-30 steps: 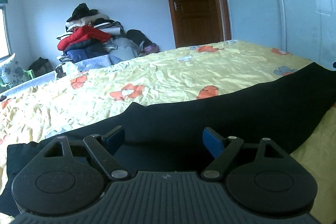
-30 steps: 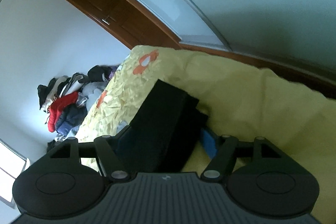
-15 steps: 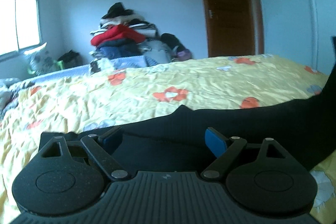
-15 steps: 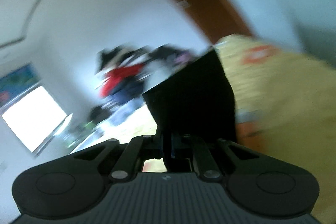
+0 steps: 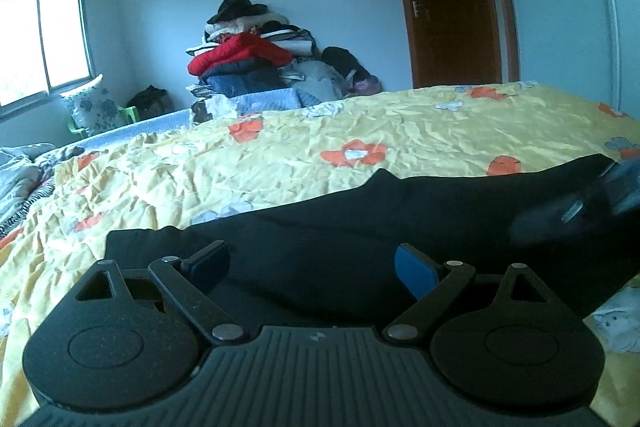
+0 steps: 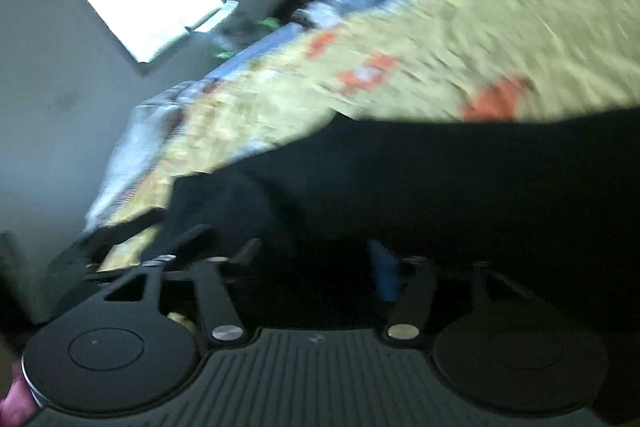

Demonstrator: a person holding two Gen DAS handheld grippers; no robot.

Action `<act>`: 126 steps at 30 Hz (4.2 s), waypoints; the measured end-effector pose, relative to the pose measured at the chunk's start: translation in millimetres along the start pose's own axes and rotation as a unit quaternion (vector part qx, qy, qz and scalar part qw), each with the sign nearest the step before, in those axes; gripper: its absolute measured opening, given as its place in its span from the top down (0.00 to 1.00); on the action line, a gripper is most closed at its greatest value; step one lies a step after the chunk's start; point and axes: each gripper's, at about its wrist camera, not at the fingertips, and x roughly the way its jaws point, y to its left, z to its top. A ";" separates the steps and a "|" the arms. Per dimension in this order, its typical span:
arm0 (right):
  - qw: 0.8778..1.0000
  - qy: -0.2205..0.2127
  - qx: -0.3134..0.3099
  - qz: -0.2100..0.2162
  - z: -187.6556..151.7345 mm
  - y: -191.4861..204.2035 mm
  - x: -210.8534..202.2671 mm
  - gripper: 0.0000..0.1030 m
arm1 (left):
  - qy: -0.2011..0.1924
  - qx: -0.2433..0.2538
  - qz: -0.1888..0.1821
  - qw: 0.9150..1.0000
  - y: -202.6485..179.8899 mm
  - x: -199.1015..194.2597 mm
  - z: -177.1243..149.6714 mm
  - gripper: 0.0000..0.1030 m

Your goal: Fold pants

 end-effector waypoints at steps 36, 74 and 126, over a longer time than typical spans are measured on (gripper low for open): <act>0.925 0.019 -0.137 -0.354 -22.8 -77.1 -106.4 0.00 | 0.050 0.139 -0.102 0.984 -125.5 84.8 35.6 0.12; 0.980 0.029 -0.080 -0.182 40.5 -78.7 -56.9 0.00 | 0.014 0.135 -0.117 0.984 -138.0 31.0 29.0 0.07; 0.935 0.083 -0.296 -0.175 30.6 54.2 111.4 0.00 | 0.081 -0.033 0.016 0.996 49.7 17.7 -21.7 0.00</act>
